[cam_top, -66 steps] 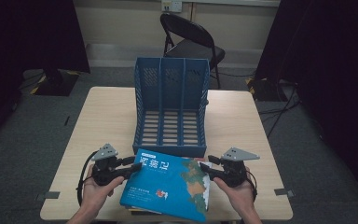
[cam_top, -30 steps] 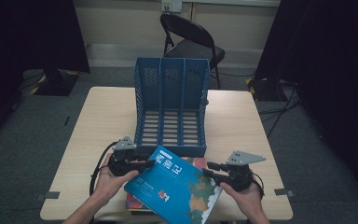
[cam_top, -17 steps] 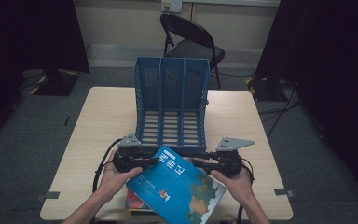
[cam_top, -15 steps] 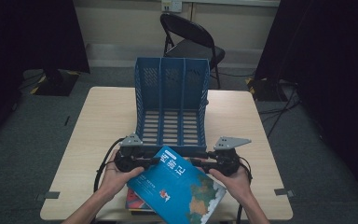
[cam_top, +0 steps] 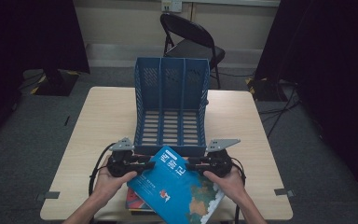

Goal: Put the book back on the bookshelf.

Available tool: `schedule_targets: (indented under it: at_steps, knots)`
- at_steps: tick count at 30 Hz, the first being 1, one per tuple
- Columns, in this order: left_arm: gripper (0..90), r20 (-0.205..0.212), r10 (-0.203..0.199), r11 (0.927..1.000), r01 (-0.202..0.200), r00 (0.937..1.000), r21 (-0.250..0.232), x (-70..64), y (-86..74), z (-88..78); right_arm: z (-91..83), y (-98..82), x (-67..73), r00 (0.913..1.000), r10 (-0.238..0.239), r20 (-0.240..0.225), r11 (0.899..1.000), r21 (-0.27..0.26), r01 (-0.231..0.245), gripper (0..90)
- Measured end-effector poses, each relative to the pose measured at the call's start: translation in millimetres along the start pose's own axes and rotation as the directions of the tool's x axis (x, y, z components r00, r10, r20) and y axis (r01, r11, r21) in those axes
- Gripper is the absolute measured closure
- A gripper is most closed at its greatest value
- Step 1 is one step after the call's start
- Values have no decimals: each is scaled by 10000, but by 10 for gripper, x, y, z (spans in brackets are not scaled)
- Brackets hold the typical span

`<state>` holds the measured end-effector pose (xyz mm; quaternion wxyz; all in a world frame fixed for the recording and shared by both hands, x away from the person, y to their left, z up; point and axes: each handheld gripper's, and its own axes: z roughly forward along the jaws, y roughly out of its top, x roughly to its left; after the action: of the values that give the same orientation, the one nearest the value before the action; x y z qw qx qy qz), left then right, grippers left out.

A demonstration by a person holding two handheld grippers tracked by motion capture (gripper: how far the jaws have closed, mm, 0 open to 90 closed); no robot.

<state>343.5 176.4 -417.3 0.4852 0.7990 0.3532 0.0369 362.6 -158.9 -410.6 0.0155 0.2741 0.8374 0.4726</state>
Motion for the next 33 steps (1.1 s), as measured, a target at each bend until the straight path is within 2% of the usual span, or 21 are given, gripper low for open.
schedule_targets:
  at_steps: [1,2,4,5,12,13,16,18,20,21,24,29,31,33]
  knots:
    - [620,-206,-118,9998,115,9997,-144,-3,-50,-66,0,-3,-6,9999,93,-99,10000,13,-93,722]
    - [621,-227,-116,9999,114,9997,-96,-7,-94,-154,3,-2,5,10000,2,-62,10000,24,-1,724]
    - [615,-247,-51,10000,49,9997,-69,-18,-113,-196,4,0,13,10000,-76,-7,10000,52,76,724]
    - [607,-446,86,10000,-86,9990,-3,-48,-153,-281,3,-1,14,9999,-102,-4,9999,60,102,723]
    - [591,-473,11,9998,-21,9989,-204,-132,-365,-501,4,-3,13,9999,-111,-10,9999,59,111,724]
    - [591,-325,-29,9997,21,9995,-236,-133,-424,-566,5,-5,15,10000,-92,13,9999,41,92,723]
    - [590,-254,-187,9994,180,9995,-285,-133,-478,-614,3,-5,21,9999,-124,48,9999,44,124,724]
    - [597,-337,-127,9999,125,9994,-44,-135,-527,-627,3,-7,17,9999,-100,29,9999,41,99,724]
    - [610,-225,-300,9994,295,9993,-204,-127,-571,-621,3,-11,14,9999,-99,18,10000,9,99,724]
    - [642,-21,-221,9995,221,9998,-240,-116,-576,-618,3,-12,13,10000,-97,10,10000,2,97,724]
    - [649,46,-246,9993,247,9997,-277,-110,-581,-613,2,-16,1,9999,-77,-74,10000,16,77,724]
    - [652,-18,-162,9993,161,9999,-343,-98,-582,-600,-11,-25,11,9999,-116,-33,9999,35,116,722]
    - [649,-22,-384,9987,384,9993,-335,-80,-560,-576,-38,-53,30,10000,-61,48,10000,-7,61,719]
    - [654,-101,-359,9989,355,9993,-295,-78,-528,-554,-63,-81,43,9999,50,115,10000,-57,-49,716]
